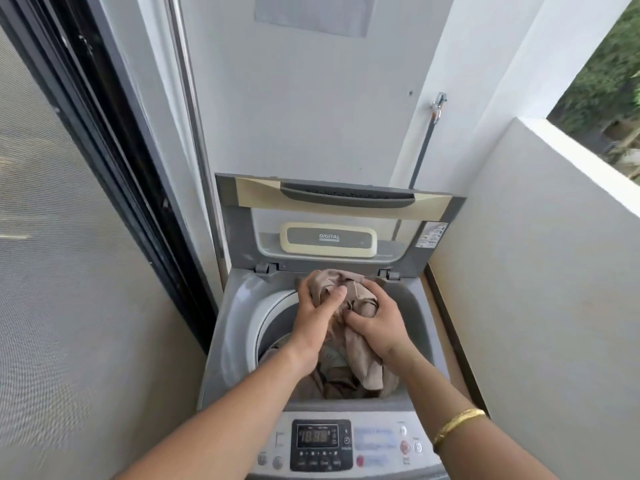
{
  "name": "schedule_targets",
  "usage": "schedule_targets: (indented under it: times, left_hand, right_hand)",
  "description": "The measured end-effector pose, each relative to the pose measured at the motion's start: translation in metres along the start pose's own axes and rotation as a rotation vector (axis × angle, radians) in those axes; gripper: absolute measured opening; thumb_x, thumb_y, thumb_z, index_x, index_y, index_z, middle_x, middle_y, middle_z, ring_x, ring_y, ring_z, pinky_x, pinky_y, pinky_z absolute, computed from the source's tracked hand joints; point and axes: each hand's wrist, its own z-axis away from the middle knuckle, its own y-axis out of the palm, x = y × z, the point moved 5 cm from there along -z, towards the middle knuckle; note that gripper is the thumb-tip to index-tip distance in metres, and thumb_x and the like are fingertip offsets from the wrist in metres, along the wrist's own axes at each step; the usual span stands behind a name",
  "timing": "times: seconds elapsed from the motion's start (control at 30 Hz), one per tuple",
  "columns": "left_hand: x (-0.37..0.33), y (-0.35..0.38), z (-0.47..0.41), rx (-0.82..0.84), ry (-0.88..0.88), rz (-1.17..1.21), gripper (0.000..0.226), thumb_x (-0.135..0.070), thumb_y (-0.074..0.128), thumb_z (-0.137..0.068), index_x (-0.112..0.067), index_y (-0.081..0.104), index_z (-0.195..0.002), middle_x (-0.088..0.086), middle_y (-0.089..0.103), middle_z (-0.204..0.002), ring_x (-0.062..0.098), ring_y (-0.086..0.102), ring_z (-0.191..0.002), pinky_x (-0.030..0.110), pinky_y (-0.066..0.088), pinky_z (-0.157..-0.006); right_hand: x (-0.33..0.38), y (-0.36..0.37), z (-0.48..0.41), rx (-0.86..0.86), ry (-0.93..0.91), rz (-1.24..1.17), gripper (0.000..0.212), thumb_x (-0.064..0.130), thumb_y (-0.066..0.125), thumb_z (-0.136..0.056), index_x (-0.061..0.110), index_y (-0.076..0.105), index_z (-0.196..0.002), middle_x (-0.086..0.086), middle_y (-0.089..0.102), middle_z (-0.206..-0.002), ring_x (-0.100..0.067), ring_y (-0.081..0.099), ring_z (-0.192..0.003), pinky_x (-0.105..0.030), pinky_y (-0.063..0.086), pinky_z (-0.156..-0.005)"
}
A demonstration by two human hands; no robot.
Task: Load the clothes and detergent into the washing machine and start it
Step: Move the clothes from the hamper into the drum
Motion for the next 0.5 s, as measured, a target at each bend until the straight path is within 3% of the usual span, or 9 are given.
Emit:
schedule_targets:
  times: [0.07, 0.17, 0.27, 0.37, 0.43, 0.5]
  left_hand:
    - [0.008, -0.006, -0.001, 0.03, -0.017, -0.112, 0.051, -0.042, 0.078, -0.1, -0.046, 0.051, -0.143, -0.008, 0.074, -0.135, 0.015, 0.07, -0.126, 0.038, 0.057, -0.095]
    - [0.028, -0.024, -0.008, -0.047, -0.076, -0.24, 0.046, -0.03, 0.074, -0.104, -0.029, 0.051, -0.144, -0.005, 0.07, -0.13, 0.008, 0.066, -0.119, 0.03, 0.054, -0.095]
    - [0.044, -0.039, -0.01, -0.101, -0.157, -0.364, 0.049, -0.03, 0.07, -0.104, -0.026, 0.047, -0.146, -0.003, 0.066, -0.132, 0.017, 0.065, -0.121, 0.045, 0.054, -0.111]
    - [0.051, -0.049, -0.015, -0.119, -0.187, -0.467, 0.058, -0.038, 0.071, -0.097, -0.032, 0.047, -0.15, -0.005, 0.064, -0.14, 0.019, 0.063, -0.126, 0.05, 0.051, -0.117]
    - [0.049, -0.051, -0.016, -0.108, -0.167, -0.486, 0.056, -0.03, 0.069, -0.102, -0.026, 0.047, -0.154, -0.004, 0.062, -0.142, 0.019, 0.061, -0.127, 0.043, 0.051, -0.114]
    - [0.043, -0.049, -0.015, -0.108, -0.119, -0.527, 0.051, -0.024, 0.066, -0.105, -0.024, 0.048, -0.154, -0.005, 0.059, -0.143, 0.016, 0.06, -0.125, 0.034, 0.047, -0.105]
  right_hand:
    - [-0.006, 0.003, -0.007, -0.015, 0.005, 0.054, 0.053, 0.01, 0.079, -0.082, 0.041, 0.069, -0.124, 0.018, 0.08, -0.108, 0.0, 0.075, -0.1, -0.029, 0.062, -0.09]
    - [-0.029, 0.01, -0.023, -0.035, 0.009, 0.21, 0.061, 0.017, 0.078, -0.078, 0.036, 0.064, -0.134, 0.013, 0.074, -0.123, -0.008, 0.069, -0.115, -0.036, 0.058, -0.102]
    - [-0.057, 0.022, -0.031, 0.038, 0.059, 0.315, 0.078, 0.022, 0.082, -0.08, 0.034, 0.052, -0.151, 0.001, 0.057, -0.145, -0.021, 0.057, -0.136, -0.035, 0.047, -0.114]
    - [-0.079, 0.03, -0.033, 0.181, 0.133, 0.395, 0.098, 0.043, 0.083, -0.084, 0.042, 0.029, -0.166, -0.001, 0.034, -0.169, -0.022, 0.041, -0.152, -0.041, 0.04, -0.123]
    - [-0.087, 0.027, -0.033, 0.181, 0.142, 0.444, 0.092, 0.045, 0.077, -0.092, 0.039, 0.027, -0.168, 0.001, 0.029, -0.173, -0.02, 0.036, -0.157, -0.044, 0.037, -0.127]
    - [-0.086, 0.02, -0.033, 0.157, 0.107, 0.484, 0.072, 0.036, 0.07, -0.099, 0.032, 0.04, -0.164, 0.001, 0.042, -0.168, -0.019, 0.042, -0.155, -0.039, 0.037, -0.127]
